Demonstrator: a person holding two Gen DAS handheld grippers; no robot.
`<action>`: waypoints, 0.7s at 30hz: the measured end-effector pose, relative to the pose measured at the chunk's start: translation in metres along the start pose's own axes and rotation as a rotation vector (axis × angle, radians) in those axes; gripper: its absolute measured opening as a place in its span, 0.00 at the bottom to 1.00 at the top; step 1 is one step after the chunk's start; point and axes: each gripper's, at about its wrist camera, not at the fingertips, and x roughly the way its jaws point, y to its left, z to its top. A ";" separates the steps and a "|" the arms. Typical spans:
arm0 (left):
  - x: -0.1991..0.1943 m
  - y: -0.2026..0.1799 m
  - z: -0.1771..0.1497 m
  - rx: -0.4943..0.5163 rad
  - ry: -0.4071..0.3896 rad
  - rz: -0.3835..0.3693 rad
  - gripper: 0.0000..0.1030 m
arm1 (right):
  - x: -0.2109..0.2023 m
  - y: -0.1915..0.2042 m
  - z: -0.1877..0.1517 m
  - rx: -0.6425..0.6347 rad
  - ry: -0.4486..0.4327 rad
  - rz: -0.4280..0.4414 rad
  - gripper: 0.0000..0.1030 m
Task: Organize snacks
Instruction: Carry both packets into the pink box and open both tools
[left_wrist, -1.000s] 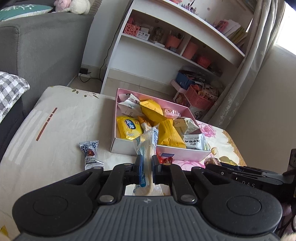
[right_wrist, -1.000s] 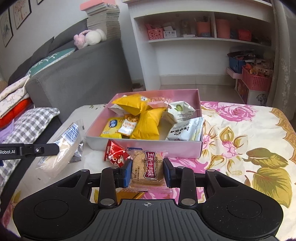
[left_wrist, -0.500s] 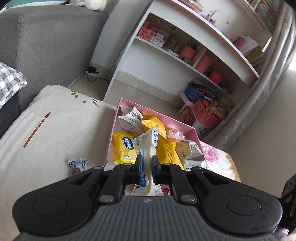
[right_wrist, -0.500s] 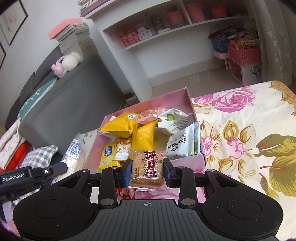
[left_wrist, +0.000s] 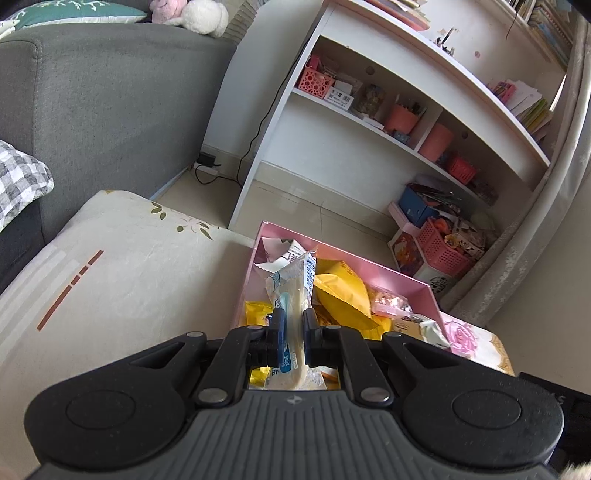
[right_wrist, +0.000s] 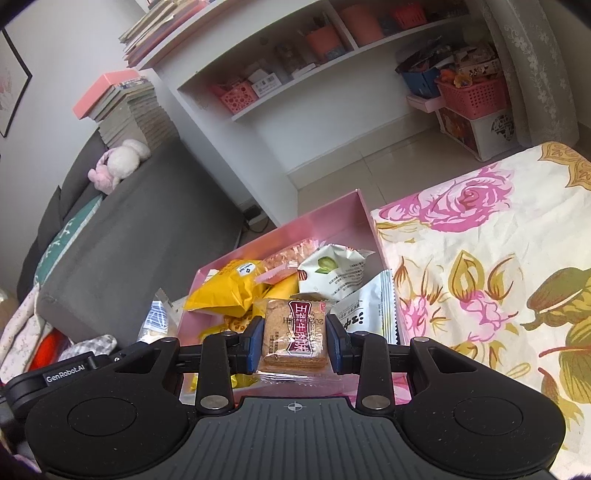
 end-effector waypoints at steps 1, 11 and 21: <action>0.003 0.001 0.000 -0.004 0.000 0.004 0.08 | 0.001 0.000 0.000 0.002 -0.001 0.002 0.32; 0.014 -0.004 -0.002 0.028 -0.031 0.005 0.05 | 0.018 -0.005 0.003 -0.008 -0.008 -0.034 0.32; 0.019 -0.009 -0.005 0.051 -0.009 -0.020 0.16 | 0.015 -0.003 0.003 -0.017 -0.033 -0.019 0.37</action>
